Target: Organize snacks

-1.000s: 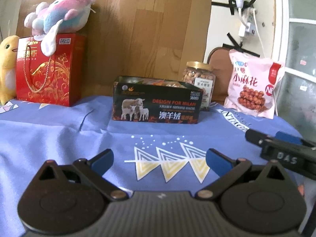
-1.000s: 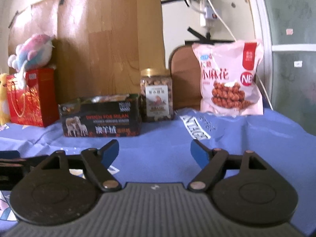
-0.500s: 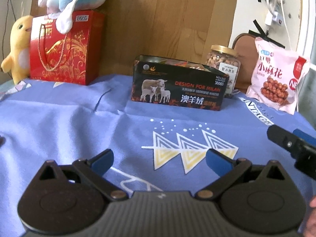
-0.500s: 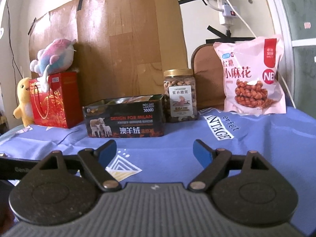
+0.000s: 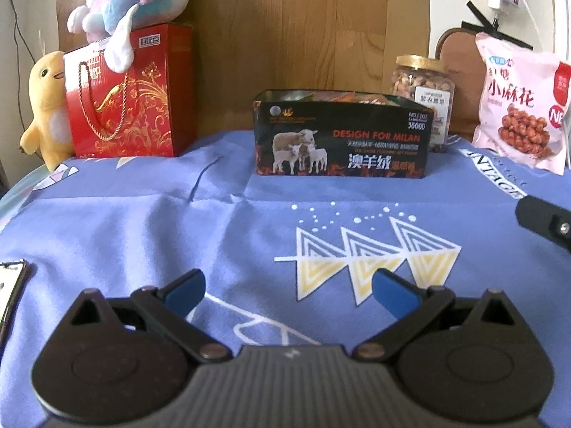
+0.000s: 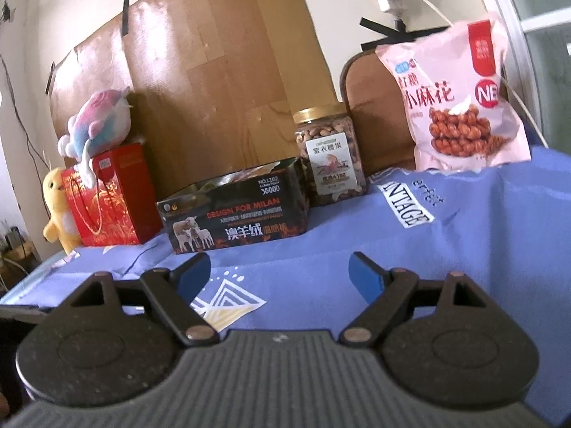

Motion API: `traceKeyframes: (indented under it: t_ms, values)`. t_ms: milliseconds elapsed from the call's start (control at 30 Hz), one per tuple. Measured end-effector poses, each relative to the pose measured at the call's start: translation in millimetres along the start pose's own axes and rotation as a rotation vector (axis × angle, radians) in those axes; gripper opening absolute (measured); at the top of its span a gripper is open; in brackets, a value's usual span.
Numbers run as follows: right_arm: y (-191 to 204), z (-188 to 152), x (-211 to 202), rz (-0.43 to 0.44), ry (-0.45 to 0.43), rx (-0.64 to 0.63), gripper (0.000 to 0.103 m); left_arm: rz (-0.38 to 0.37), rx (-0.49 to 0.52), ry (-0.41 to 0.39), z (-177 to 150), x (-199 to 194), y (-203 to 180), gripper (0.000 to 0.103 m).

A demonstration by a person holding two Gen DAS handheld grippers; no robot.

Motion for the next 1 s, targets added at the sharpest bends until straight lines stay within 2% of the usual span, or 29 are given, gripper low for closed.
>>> traceKeyframes:
  t_ms: [167,333,533,733,833,900,1000]
  values:
    - [-3,0,0,0.020,-0.002,0.032,0.087,0.024,0.026,0.010,-1,2,-2,0.103]
    - [-6,-1,-1,0.035,-0.003,0.061,0.087,0.030,0.033,0.052,-4,9,-2,0.103]
    - [-7,-1,-2,0.047,-0.006,0.075,0.087,0.005,0.006,0.081,-5,13,1,0.103]
    - [-8,0,-1,0.054,-0.004,0.083,0.087,-0.004,-0.005,0.081,-4,15,2,0.103]
    - [-9,0,-1,0.055,-0.006,0.088,0.087,-0.034,0.013,0.071,-7,10,4,0.103]
    - [-10,0,-2,0.056,-0.010,0.093,0.087,-0.020,-0.010,0.073,-6,9,8,0.103]
    - [-11,1,-4,0.059,-0.023,0.098,0.087,0.040,-0.018,0.096,-3,6,18,0.103]
Point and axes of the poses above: each gripper's, at about its wrist camera, not at the fingertips, and x roughly the way its jaws point, y to its left, z to its top, the point moved 9 cm from there along x, roughly the way its jaws point, and after that the axes turned 13 degrees about z, right-handed, at the moved point
